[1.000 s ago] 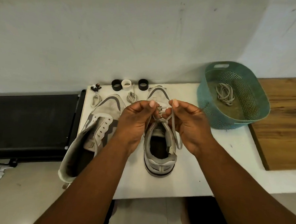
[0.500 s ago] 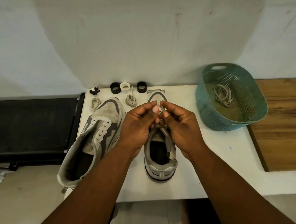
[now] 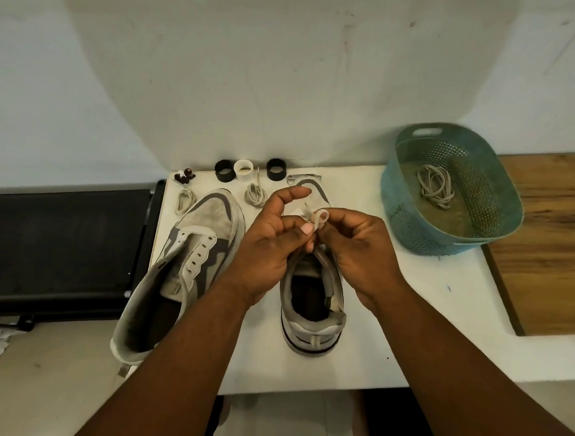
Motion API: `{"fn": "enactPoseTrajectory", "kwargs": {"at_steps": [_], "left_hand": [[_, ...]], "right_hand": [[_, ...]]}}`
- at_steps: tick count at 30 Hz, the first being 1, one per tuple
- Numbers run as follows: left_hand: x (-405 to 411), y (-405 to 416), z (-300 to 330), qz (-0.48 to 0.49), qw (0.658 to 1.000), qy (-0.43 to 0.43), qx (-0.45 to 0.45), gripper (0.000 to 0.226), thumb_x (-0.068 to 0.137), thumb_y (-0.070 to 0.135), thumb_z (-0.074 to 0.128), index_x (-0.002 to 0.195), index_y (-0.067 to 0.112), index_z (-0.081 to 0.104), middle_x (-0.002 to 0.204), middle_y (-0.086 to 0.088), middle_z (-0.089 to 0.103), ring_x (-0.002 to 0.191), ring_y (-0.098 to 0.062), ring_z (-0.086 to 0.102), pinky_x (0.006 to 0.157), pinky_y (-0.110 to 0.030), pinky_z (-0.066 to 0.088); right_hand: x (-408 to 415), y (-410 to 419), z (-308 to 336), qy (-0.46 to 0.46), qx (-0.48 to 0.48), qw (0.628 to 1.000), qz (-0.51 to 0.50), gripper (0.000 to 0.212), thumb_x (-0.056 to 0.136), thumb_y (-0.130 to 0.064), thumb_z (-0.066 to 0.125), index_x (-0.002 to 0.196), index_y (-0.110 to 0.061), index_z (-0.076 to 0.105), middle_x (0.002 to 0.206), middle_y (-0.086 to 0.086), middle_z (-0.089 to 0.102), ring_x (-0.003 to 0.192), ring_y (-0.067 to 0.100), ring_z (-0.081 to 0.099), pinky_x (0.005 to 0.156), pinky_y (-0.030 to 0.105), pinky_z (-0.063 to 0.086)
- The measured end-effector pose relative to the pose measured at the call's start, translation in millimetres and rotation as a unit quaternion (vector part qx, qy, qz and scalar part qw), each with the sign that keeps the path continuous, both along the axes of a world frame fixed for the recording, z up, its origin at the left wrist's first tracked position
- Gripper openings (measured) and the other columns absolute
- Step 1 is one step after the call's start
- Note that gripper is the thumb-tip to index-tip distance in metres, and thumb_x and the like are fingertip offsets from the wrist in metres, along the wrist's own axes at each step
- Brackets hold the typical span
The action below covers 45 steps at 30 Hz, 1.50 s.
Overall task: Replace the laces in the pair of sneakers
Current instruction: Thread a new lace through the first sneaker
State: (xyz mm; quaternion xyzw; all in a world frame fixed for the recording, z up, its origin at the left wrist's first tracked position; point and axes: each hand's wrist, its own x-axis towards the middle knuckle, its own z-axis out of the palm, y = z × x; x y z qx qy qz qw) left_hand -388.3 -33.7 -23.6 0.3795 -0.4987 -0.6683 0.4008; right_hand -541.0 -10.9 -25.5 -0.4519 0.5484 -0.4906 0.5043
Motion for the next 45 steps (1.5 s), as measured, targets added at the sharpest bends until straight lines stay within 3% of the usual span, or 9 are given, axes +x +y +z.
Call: {"fn": "enactPoseTrajectory", "kwargs": {"at_steps": [9,13,18,21,24,30,37,41,45], "left_hand": [[-2,-2,3,0.013,1.0,0.017,0.013,0.055,0.1,-0.004,0.055,0.143,0.029,0.046,0.078,-0.014,0.06,0.069,-0.008,0.06,0.073,-0.021,0.054],[-3,-2,4,0.002,1.0,0.008,0.019,0.059,0.1,-0.001,0.057,0.148,0.031,0.043,0.081,-0.019,0.061,0.074,-0.014,0.063,0.076,-0.024,0.056],[2,-6,0,-0.005,0.999,-0.006,0.031,0.057,0.102,0.0,0.054,0.151,0.027,0.041,0.076,-0.003,0.067,0.076,-0.008,0.066,0.077,-0.022,0.054],[-1,-6,-1,0.007,0.999,-0.019,0.037,0.054,0.102,0.003,0.058,0.148,0.029,0.046,0.084,-0.01,0.072,0.087,-0.016,0.07,0.081,-0.028,0.057],[-5,-5,-3,0.044,0.997,-0.056,0.029,0.048,0.102,0.007,0.061,0.143,0.03,0.053,0.09,-0.023,0.071,0.09,-0.023,0.071,0.084,-0.034,0.058],[-5,-7,-5,0.084,0.993,-0.086,0.013,0.043,0.098,0.008,0.066,0.137,0.027,0.059,0.084,-0.007,0.076,0.081,-0.014,0.073,0.081,-0.031,0.057],[-1,-6,1,0.067,0.992,-0.104,0.015,0.034,0.107,0.005,0.048,0.122,0.026,0.07,0.114,0.001,0.075,0.097,-0.006,0.071,0.084,-0.024,0.057],[3,-7,3,0.017,0.988,-0.156,0.009,0.027,0.104,0.009,0.056,0.12,0.021,0.075,0.112,0.005,0.077,0.108,-0.009,0.072,0.096,-0.029,0.058],[5,-7,4,0.039,0.981,-0.19,-0.021,0.016,0.101,0.014,0.063,0.105,0.021,0.076,0.099,0.003,0.078,0.098,-0.014,0.073,0.095,-0.037,0.06]], "right_hand": [[-12,0,-6,-0.05,-0.063,0.994,0.077,0.016,0.097,-0.002,0.06,0.101,-0.005,0.076,0.092,0.008,0.074,0.09,0.023,0.071,0.084,0.03,0.055],[-8,2,-7,-0.099,-0.057,0.992,0.049,0.012,0.09,-0.013,0.072,0.098,-0.006,0.077,0.091,0.013,0.075,0.086,0.025,0.072,0.08,0.031,0.057],[-4,1,-7,-0.155,-0.024,0.987,0.025,0.013,0.095,-0.016,0.061,0.089,-0.015,0.072,0.085,0.004,0.073,0.08,0.018,0.071,0.076,0.03,0.057],[-4,1,-9,0.016,-0.096,0.992,0.079,0.016,0.104,-0.018,0.052,0.092,-0.021,0.062,0.085,-0.004,0.065,0.081,0.013,0.062,0.076,0.025,0.051],[-11,0,-11,0.231,-0.154,0.956,0.091,0.01,0.1,-0.027,0.054,0.094,-0.027,0.062,0.087,-0.006,0.065,0.082,0.015,0.062,0.073,0.028,0.05],[-20,0,-8,0.415,-0.231,0.879,0.027,0.011,0.088,-0.024,0.069,0.091,-0.015,0.076,0.083,-0.002,0.074,0.074,0.018,0.066,0.075,0.035,0.053],[-11,4,-15,0.46,-0.249,0.85,-0.055,0.008,0.086,-0.022,0.07,0.087,-0.014,0.074,0.085,0.002,0.075,0.076,0.023,0.068,0.086,0.031,0.038],[-7,5,-16,0.444,-0.253,0.857,-0.059,0.011,0.088,-0.021,0.069,0.093,-0.013,0.074,0.092,0.005,0.076,0.083,0.025,0.07,0.088,0.038,0.047],[-6,8,-13,0.423,-0.243,0.871,-0.061,0.014,0.089,-0.022,0.068,0.096,-0.013,0.075,0.096,0.005,0.076,0.086,0.025,0.071,0.087,0.042,0.052]]}}
